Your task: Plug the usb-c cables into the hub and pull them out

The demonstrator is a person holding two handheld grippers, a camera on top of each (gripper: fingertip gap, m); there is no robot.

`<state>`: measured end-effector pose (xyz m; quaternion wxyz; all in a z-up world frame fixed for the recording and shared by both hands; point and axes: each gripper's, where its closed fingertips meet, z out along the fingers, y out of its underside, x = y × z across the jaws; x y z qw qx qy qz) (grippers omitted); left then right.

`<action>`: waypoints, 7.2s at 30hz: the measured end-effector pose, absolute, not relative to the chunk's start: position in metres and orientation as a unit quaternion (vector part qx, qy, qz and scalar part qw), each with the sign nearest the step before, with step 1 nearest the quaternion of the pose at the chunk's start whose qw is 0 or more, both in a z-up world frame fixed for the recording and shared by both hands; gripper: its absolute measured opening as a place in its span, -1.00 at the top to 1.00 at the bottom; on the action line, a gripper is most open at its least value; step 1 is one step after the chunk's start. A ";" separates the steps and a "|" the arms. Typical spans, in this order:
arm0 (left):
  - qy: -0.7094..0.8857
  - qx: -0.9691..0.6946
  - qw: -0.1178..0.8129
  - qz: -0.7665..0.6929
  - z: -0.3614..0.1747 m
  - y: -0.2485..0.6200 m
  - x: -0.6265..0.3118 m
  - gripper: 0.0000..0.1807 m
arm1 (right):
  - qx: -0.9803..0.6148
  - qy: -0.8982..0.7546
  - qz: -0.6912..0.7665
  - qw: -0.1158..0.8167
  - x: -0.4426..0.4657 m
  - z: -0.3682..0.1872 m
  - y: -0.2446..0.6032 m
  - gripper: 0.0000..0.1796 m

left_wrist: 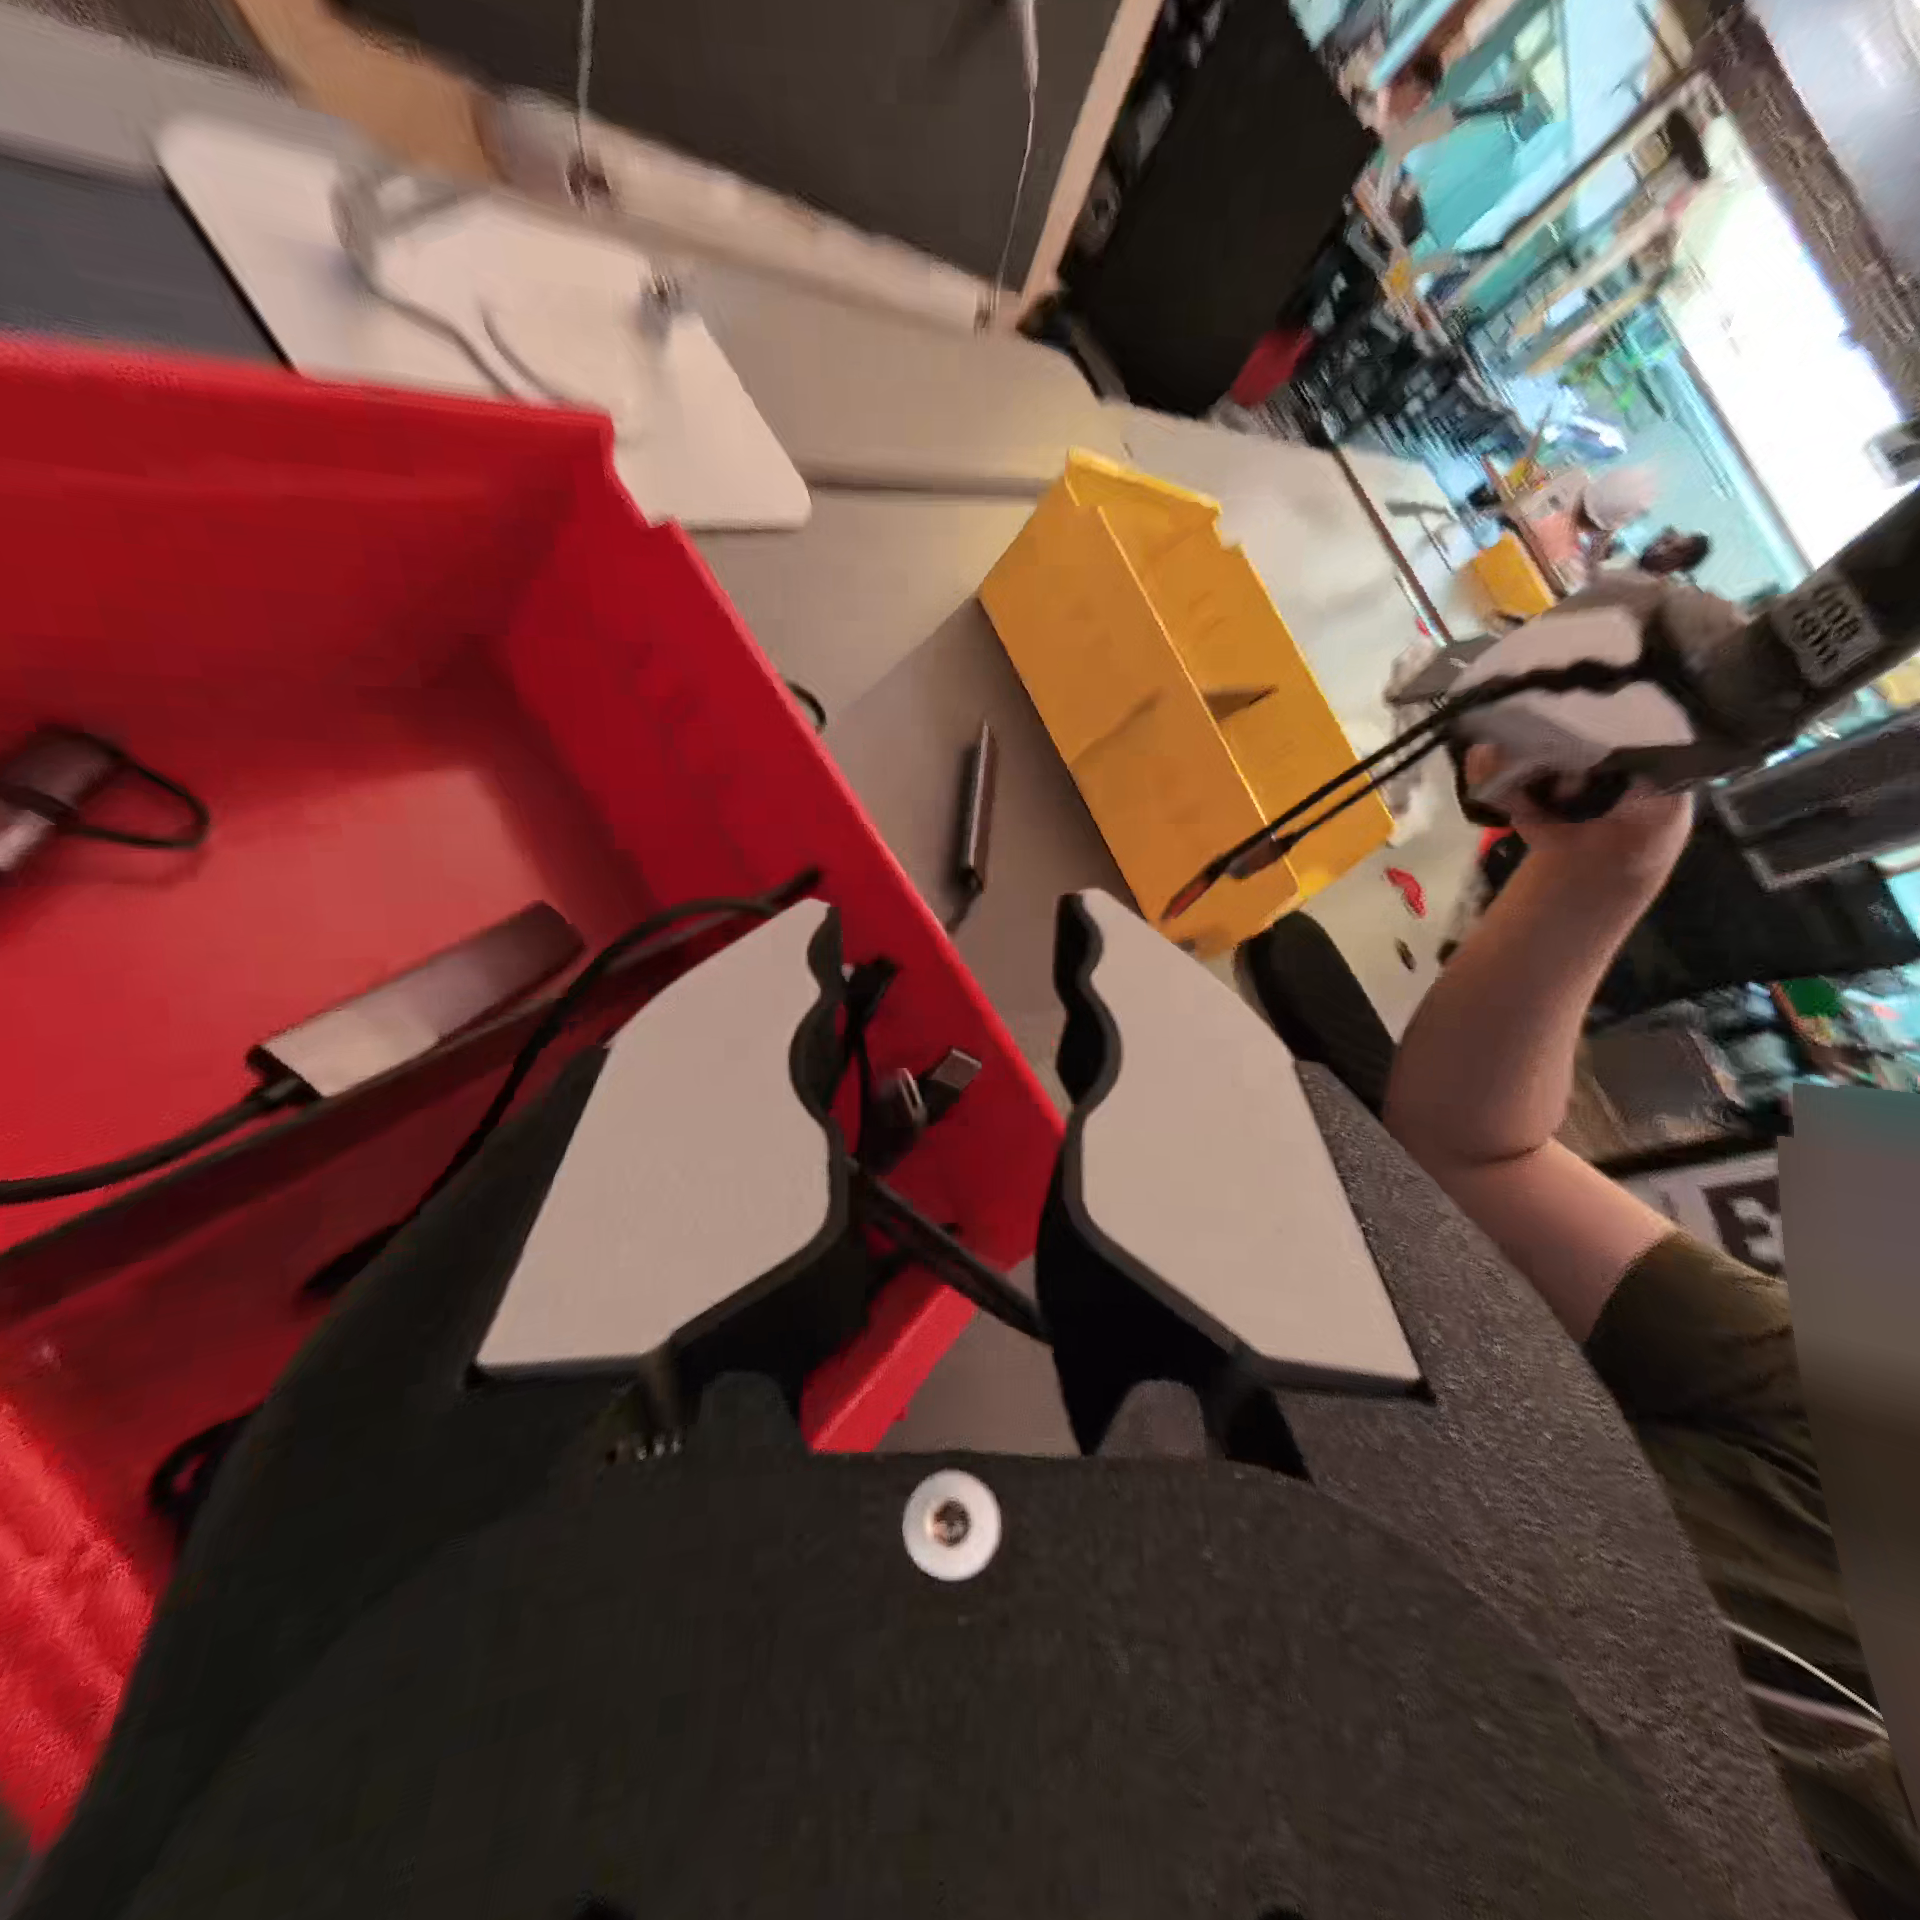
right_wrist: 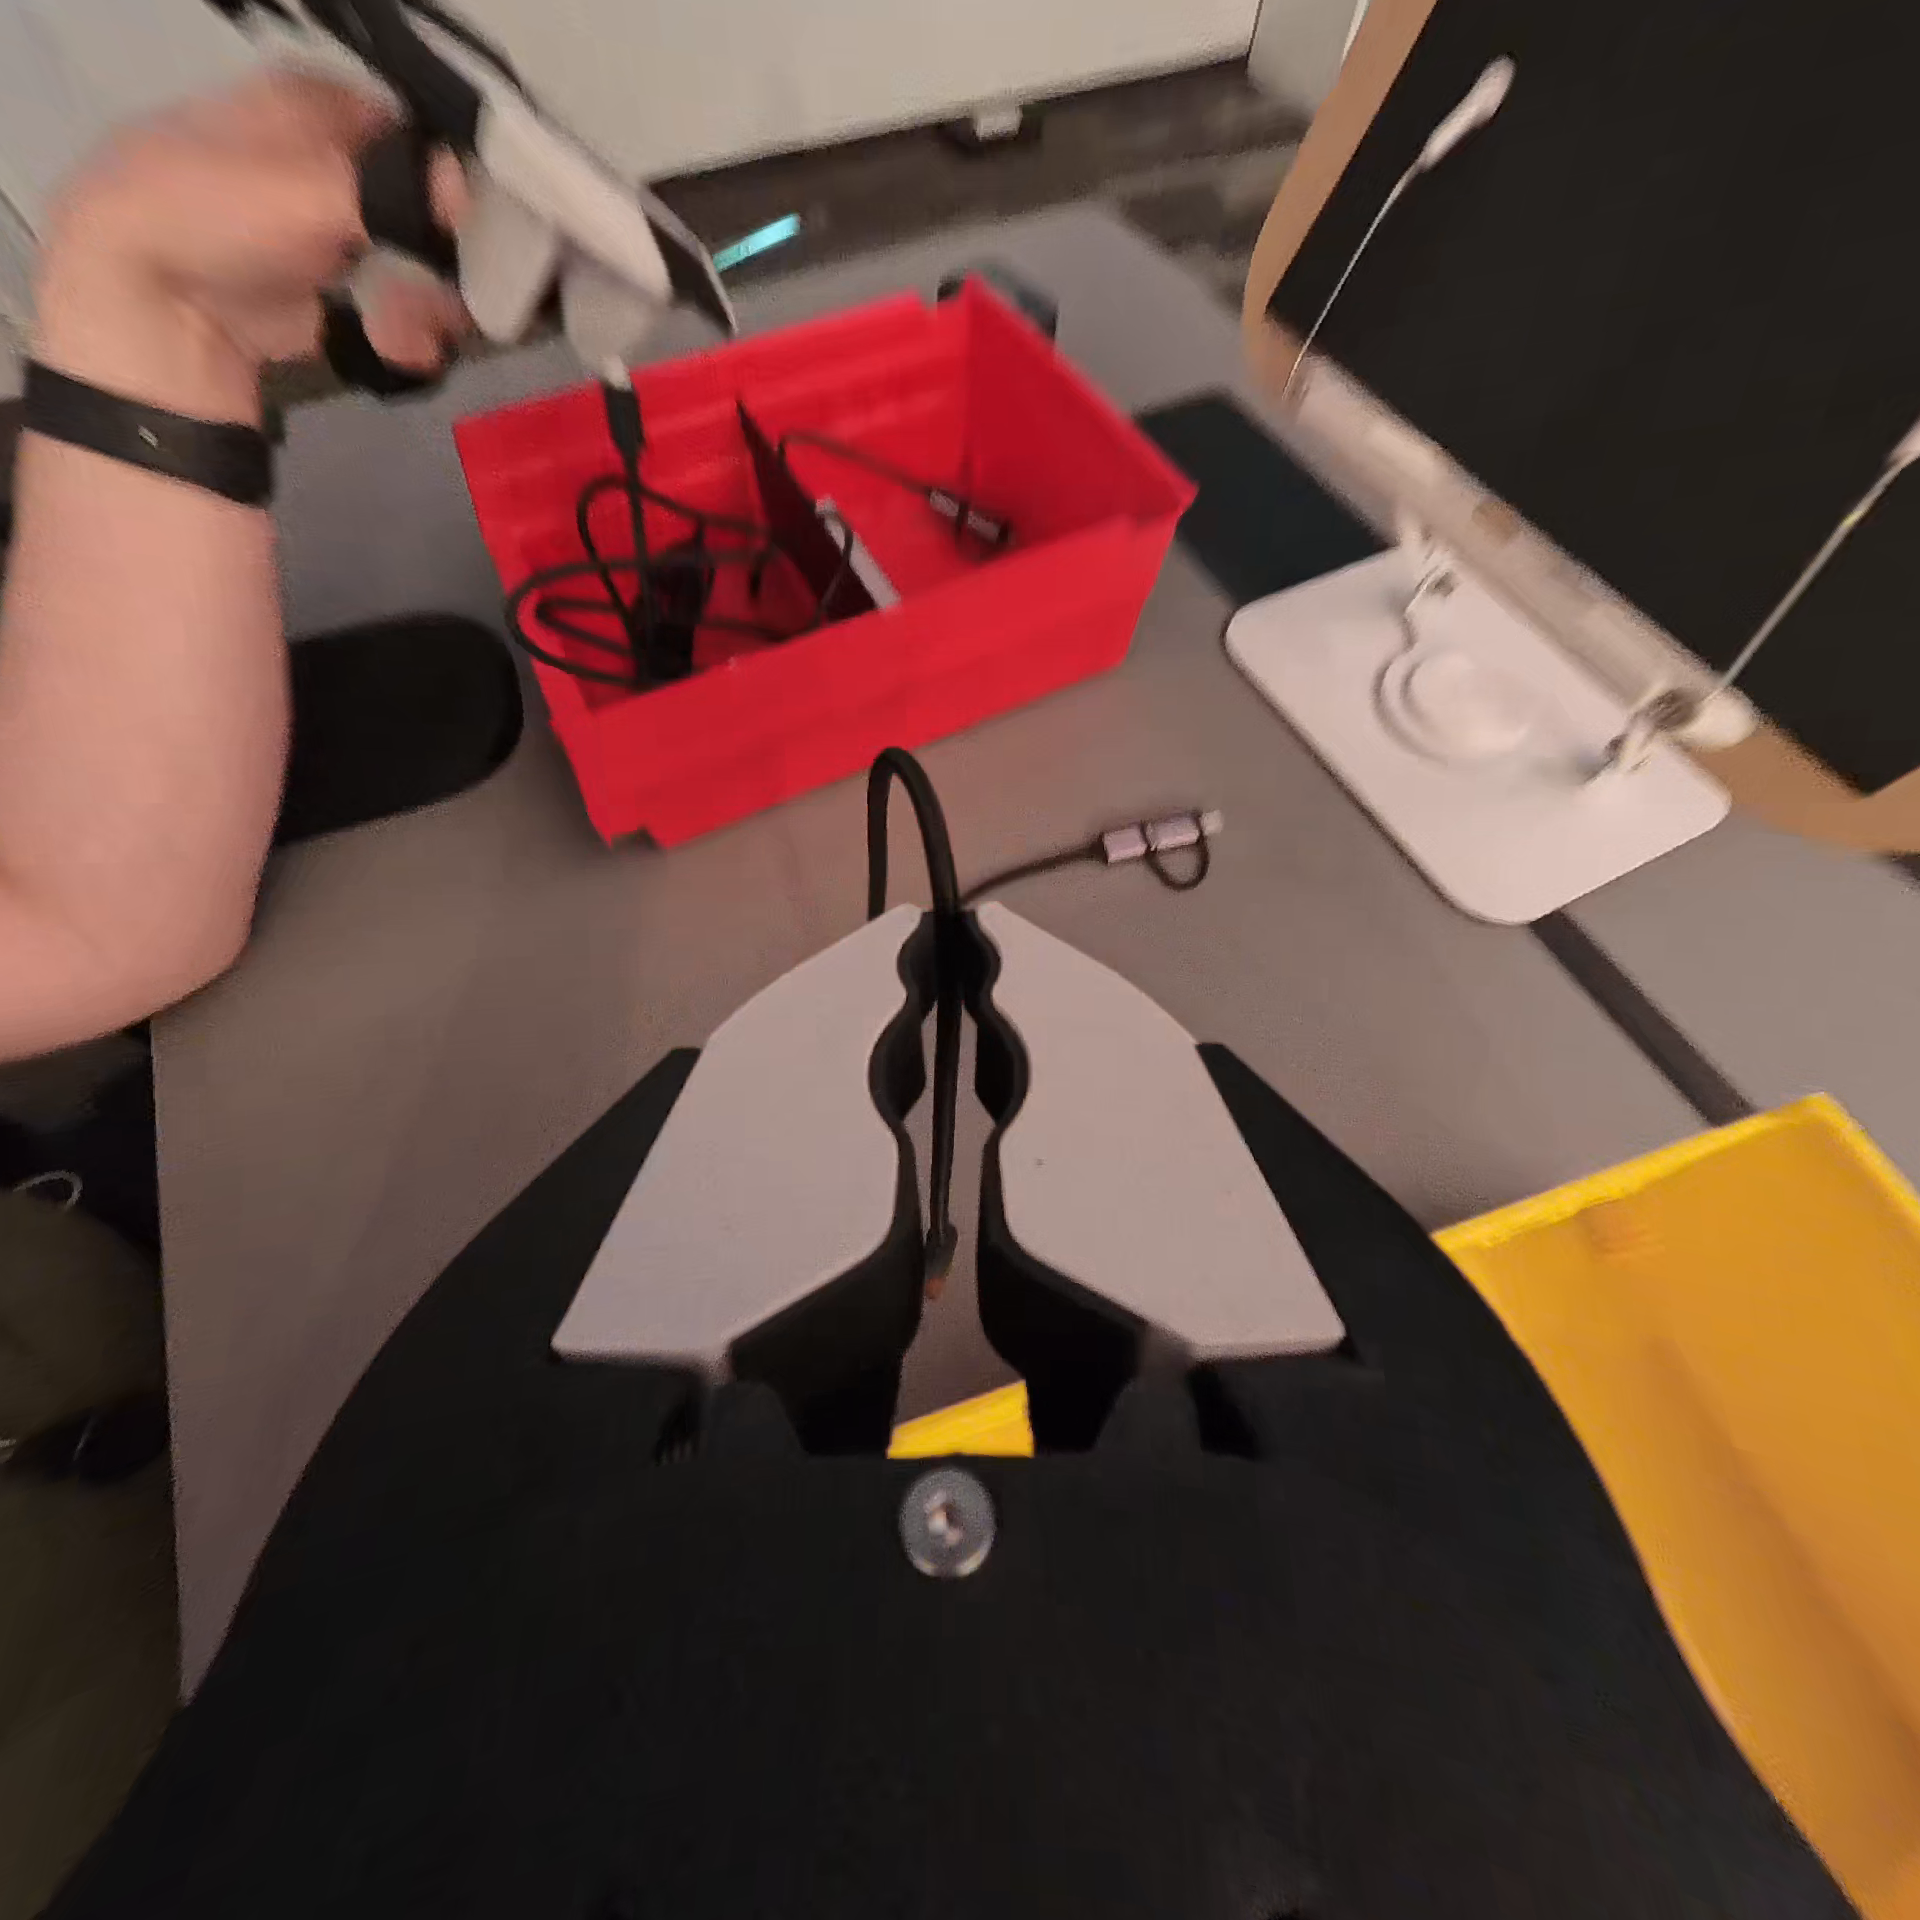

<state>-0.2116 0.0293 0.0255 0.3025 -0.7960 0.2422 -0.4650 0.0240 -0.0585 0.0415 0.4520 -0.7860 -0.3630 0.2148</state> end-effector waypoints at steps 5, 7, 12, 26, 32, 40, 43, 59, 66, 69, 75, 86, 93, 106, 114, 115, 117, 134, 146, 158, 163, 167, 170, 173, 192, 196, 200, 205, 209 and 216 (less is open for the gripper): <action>0.282 -0.769 0.453 -0.352 0.083 0.014 -0.220 0.51 | -0.805 -0.374 0.264 0.377 0.000 0.003 -0.050 0.95; 0.321 -0.725 0.484 -0.370 0.108 -0.012 -0.197 0.56 | -0.820 -0.382 0.274 0.327 -0.005 -0.018 -0.053 0.95; 0.451 -0.693 0.435 -0.358 0.089 -0.058 -0.114 0.60 | -0.816 -0.372 0.322 0.304 -0.010 -0.024 -0.055 0.95; 0.535 -0.659 0.340 -0.405 0.042 -0.081 -0.024 0.55 | -0.699 -0.264 0.437 0.501 0.066 0.108 -0.075 0.95; 0.569 -0.612 0.369 -0.407 0.039 -0.086 -0.006 0.65 | -0.663 -0.252 0.467 0.527 0.074 0.130 -0.083 0.95; 0.600 -0.552 0.340 -0.468 0.064 -0.120 -0.020 0.94 | -0.576 -0.410 0.472 0.527 0.062 0.141 -0.136 0.88; 0.593 -0.529 0.291 -0.533 0.081 -0.142 -0.030 0.94 | -0.468 -0.517 0.464 0.547 0.061 0.144 -0.180 0.53; 0.566 -0.452 0.182 -0.665 0.114 -0.178 -0.053 0.94 | -0.411 -0.467 0.121 0.774 0.023 0.123 -0.090 0.52; 0.510 -0.492 0.195 -0.678 0.115 -0.147 -0.066 0.94 | -0.319 -0.549 0.082 0.768 -0.047 0.123 -0.140 0.56; 0.500 -0.497 0.182 -0.685 0.111 -0.143 -0.065 0.95 | -0.321 -0.564 0.078 0.757 -0.052 0.122 -0.146 0.63; 0.500 -0.507 0.175 -0.679 0.106 -0.142 -0.061 0.94 | -0.337 -0.578 0.045 0.742 -0.050 0.116 -0.141 0.81; 0.505 -0.522 0.169 -0.666 0.098 -0.141 -0.056 0.95 | -0.349 -0.588 0.020 0.730 -0.052 0.112 -0.136 0.86; 0.509 -0.528 0.157 -0.661 0.093 -0.143 -0.051 0.95 | -0.349 -0.601 -0.007 0.719 -0.055 0.105 -0.135 0.84; 0.511 -0.538 0.153 -0.653 0.091 -0.144 -0.053 0.94 | -0.362 -0.605 -0.001 0.709 -0.057 0.103 -0.134 0.85; 0.480 -0.539 0.215 -0.658 0.105 -0.127 -0.068 0.78 | -0.392 -0.559 0.092 0.724 -0.039 0.122 -0.134 0.86; 0.480 -0.535 0.232 -0.656 0.108 -0.125 -0.067 0.78 | -0.399 -0.550 0.106 0.726 -0.035 0.124 -0.132 0.86; 0.480 -0.539 0.291 -0.628 0.109 -0.114 -0.063 0.81 | -0.412 -0.522 0.164 0.729 -0.027 0.132 -0.131 0.85; 0.570 -0.367 0.699 -0.227 0.131 -0.123 -0.034 0.76 | -0.527 -0.387 0.553 0.517 -0.018 0.137 -0.131 0.86; 0.638 -0.282 0.712 -0.087 0.102 -0.129 -0.021 0.91 | -0.604 -0.362 0.579 0.410 -0.032 0.106 -0.126 0.86; 0.645 -0.287 0.702 -0.095 0.100 -0.129 -0.020 0.93 | -0.605 -0.370 0.567 0.418 -0.035 0.105 -0.126 0.85; 0.649 -0.294 0.696 -0.097 0.099 -0.128 -0.020 0.93 | -0.614 -0.374 0.553 0.422 -0.036 0.102 -0.125 0.85; 0.652 -0.301 0.687 -0.109 0.097 -0.128 -0.020 0.93 | -0.617 -0.385 0.540 0.423 -0.036 0.100 -0.126 0.86; 0.649 -0.311 0.684 -0.117 0.096 -0.126 -0.019 0.93 | -0.618 -0.384 0.533 0.431 -0.035 0.101 -0.123 0.86; 0.638 -0.318 0.690 -0.125 0.099 -0.125 -0.020 0.91 | -0.615 -0.376 0.536 0.440 -0.033 0.104 -0.120 0.86; 0.519 -0.749 0.406 -0.076 -0.076 -0.013 0.006 0.54 | -0.623 -0.274 0.302 0.668 0.133 0.169 -0.125 0.85; 0.521 -0.769 0.367 -0.042 -0.118 -0.010 0.010 0.48 | -0.618 -0.273 0.297 0.675 0.142 0.173 -0.130 0.86; 0.526 -0.770 0.362 -0.011 -0.136 -0.003 0.007 0.44 | -0.615 -0.279 0.300 0.673 0.144 0.174 -0.133 0.85; 0.547 -0.749 0.375 -0.007 -0.148 -0.007 0.012 0.47 | -0.620 -0.286 0.287 0.672 0.149 0.172 -0.134 0.85; 0.531 -0.757 0.379 -0.031 -0.151 -0.003 0.015 0.55 | -0.615 -0.289 0.296 0.671 0.152 0.173 -0.137 0.85; 0.523 -0.753 0.401 -0.002 -0.153 0.009 0.016 0.76 | -0.613 -0.303 0.297 0.667 0.155 0.172 -0.145 0.85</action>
